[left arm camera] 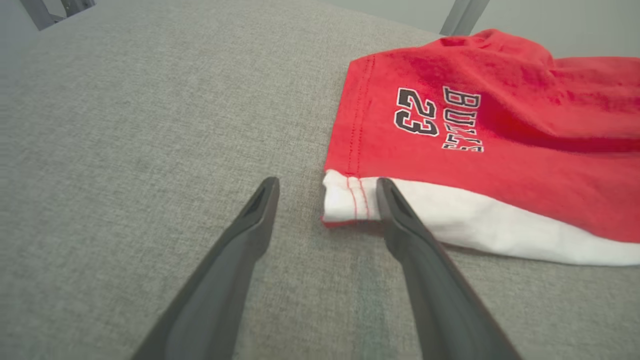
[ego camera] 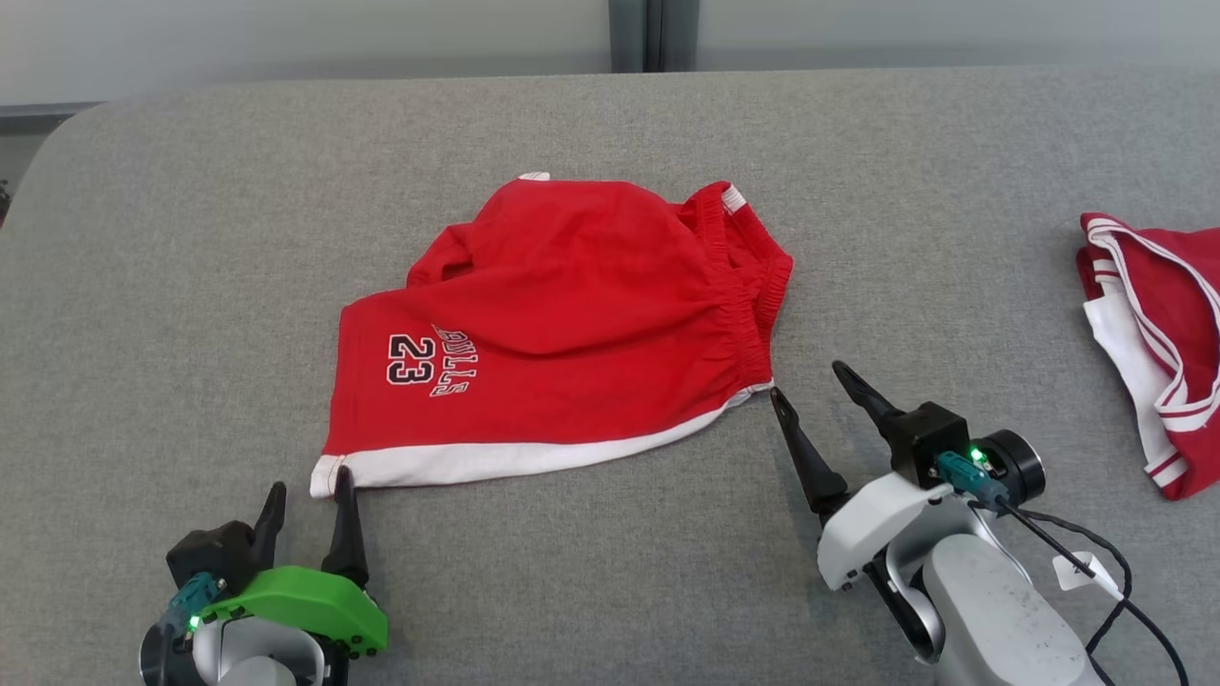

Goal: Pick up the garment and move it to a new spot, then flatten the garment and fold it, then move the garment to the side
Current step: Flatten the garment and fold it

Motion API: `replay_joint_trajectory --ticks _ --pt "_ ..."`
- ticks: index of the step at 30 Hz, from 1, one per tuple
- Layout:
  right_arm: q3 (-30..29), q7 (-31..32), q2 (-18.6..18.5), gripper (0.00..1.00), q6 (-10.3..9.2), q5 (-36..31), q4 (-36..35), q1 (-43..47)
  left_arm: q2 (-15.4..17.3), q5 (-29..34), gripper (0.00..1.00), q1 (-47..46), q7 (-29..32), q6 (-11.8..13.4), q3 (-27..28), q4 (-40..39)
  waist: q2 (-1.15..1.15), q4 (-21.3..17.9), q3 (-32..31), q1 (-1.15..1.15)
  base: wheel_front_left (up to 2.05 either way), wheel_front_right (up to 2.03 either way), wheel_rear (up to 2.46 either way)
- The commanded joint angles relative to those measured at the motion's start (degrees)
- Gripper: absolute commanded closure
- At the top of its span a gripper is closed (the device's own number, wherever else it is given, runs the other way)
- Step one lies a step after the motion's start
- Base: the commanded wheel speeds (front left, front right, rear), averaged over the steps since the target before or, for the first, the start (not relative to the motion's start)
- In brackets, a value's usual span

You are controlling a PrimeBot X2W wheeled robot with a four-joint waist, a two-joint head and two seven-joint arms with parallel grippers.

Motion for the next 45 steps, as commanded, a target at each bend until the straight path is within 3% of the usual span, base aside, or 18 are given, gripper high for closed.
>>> replay_joint_trajectory --ticks 1,18,19,21,23,24,25,26,27,45 --pt "0.1 -0.2 -0.3 0.00 -0.05 0.3 0.2 -0.7 0.2 -0.5 0.00 -1.4 -0.1 -0.4 0.2 0.8 0.00 0.2 0.6 0.00 0.00 0.00 0.00" --pt "-0.1 -0.2 -0.3 0.00 -0.06 0.7 0.2 -0.5 0.2 0.6 0.00 -4.6 -0.1 -0.9 0.0 6.1 0.00 -1.1 1.4 0.00 0.00 0.00 0.00" --pt "-0.1 -0.2 -0.3 0.00 -0.05 0.7 0.2 -0.5 0.2 0.3 0.04 -4.6 -0.1 -0.9 -0.1 6.2 0.00 -1.1 1.3 0.00 0.00 0.00 0.00" --pt "-0.1 -0.2 -0.2 0.00 -0.06 0.8 0.3 -0.3 0.2 0.1 0.18 -4.4 -0.1 -0.9 -0.2 5.9 0.00 -1.1 1.2 0.00 0.00 0.00 0.00" --pt "-0.1 -0.2 -0.2 0.00 -0.06 1.0 0.4 -0.3 0.2 -0.1 0.48 -4.1 -0.1 -0.9 -0.7 5.9 0.00 -1.1 1.1 0.00 0.00 0.00 0.00" --pt "-0.1 -0.2 -0.2 0.00 -0.05 1.0 0.4 -0.2 0.2 -0.2 0.55 -3.9 -0.1 -0.9 -0.9 5.9 0.00 -1.1 1.0 0.00 0.00 0.00 0.00" --pt "-0.1 -0.2 -0.2 0.00 -0.05 1.1 0.3 -0.1 0.2 -0.3 0.69 -3.8 -0.1 -0.9 -1.1 6.0 0.00 -1.0 0.9 0.00 0.00 0.00 0.00" --pt "-0.1 -0.2 -0.2 0.00 -0.05 1.1 0.3 -0.1 0.2 -0.1 0.91 -3.7 -0.1 -0.9 -1.5 6.3 0.00 -1.0 0.8 0.00 0.00 0.00 0.00" --pt "-0.1 -0.2 -0.2 0.00 -0.05 1.2 0.3 0.0 0.2 -0.3 1.00 -3.6 -0.1 -0.9 -1.6 6.3 0.00 -1.0 0.7 0.00 0.00 0.00 0.00" --pt "10.7 -0.2 -3.7 0.00 -0.06 3.7 6.7 -6.8 0.2 0.3 1.00 -4.6 -0.1 -0.9 -2.3 4.6 0.00 1.8 2.2 0.00 0.00 0.00 0.00"
